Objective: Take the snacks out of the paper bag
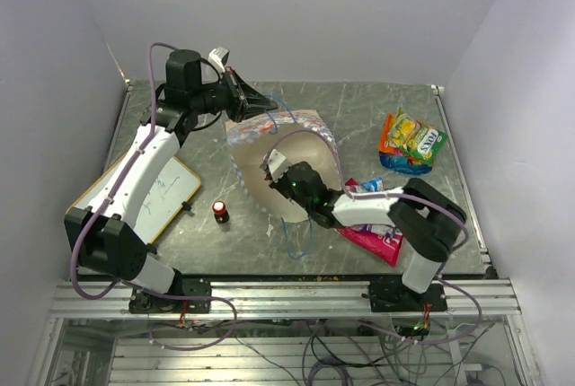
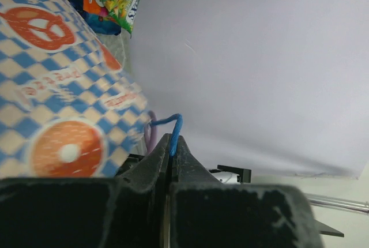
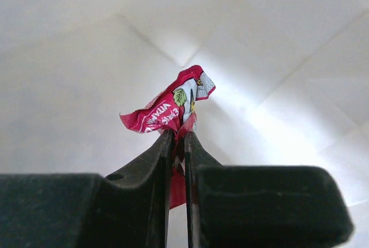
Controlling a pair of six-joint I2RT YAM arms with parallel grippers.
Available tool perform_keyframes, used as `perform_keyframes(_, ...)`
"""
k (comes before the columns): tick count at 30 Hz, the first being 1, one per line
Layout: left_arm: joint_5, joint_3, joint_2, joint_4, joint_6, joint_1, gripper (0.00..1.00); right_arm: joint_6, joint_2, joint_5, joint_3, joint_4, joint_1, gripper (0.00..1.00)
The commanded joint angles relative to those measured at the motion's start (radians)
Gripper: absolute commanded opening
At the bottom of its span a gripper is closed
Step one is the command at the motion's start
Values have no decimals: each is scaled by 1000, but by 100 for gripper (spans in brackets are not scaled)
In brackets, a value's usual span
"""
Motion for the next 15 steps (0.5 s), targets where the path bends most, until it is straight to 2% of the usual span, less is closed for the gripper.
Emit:
perform_keyframes(1, 0, -32, -44, 96, -38, -3, 7, 27, -152, -5, -72, -85, 44, 5)
perform_keyframes(5, 12, -65, -44, 170, -87, -3, 7, 18, -316, -30, -134, -196, 61, 0)
perform_keyframes(9, 13, -77, -33, 277, -164, -3, 7, -1, -488, -33, -172, -298, 63, 0)
perform_keyframes(15, -4, -9, -6, 355, -242, -18, 7, -36, -688, -15, -143, -451, 65, 0)
